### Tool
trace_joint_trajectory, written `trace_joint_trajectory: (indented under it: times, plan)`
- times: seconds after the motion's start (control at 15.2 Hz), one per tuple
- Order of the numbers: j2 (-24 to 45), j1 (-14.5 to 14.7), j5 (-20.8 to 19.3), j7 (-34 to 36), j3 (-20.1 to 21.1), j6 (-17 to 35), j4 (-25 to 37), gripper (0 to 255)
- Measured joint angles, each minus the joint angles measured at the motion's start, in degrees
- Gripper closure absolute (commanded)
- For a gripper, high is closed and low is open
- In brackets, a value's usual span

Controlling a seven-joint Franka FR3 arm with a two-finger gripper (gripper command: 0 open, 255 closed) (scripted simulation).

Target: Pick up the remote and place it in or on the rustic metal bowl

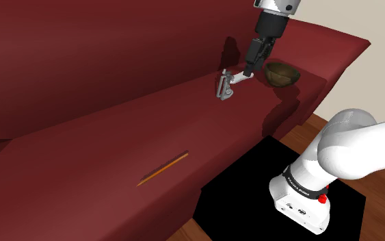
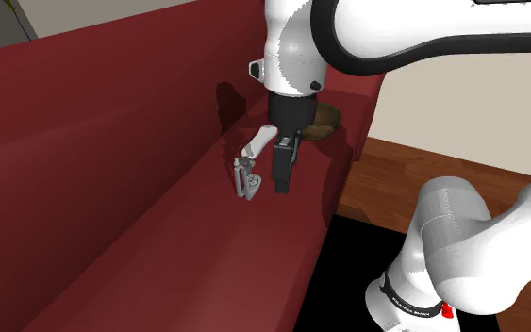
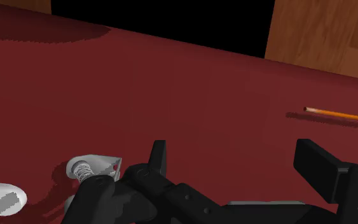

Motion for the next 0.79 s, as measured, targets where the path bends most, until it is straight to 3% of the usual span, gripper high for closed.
trace_joint_trajectory:
  times: [0.2,0.79]
  plan:
    - [-0.11,-0.07,-1.51,-3.53,-1.89,0.6,-0.95,0]
    - [2.12,-0.11,-12.34,-29.53,-15.42,5.88,-4.41,0]
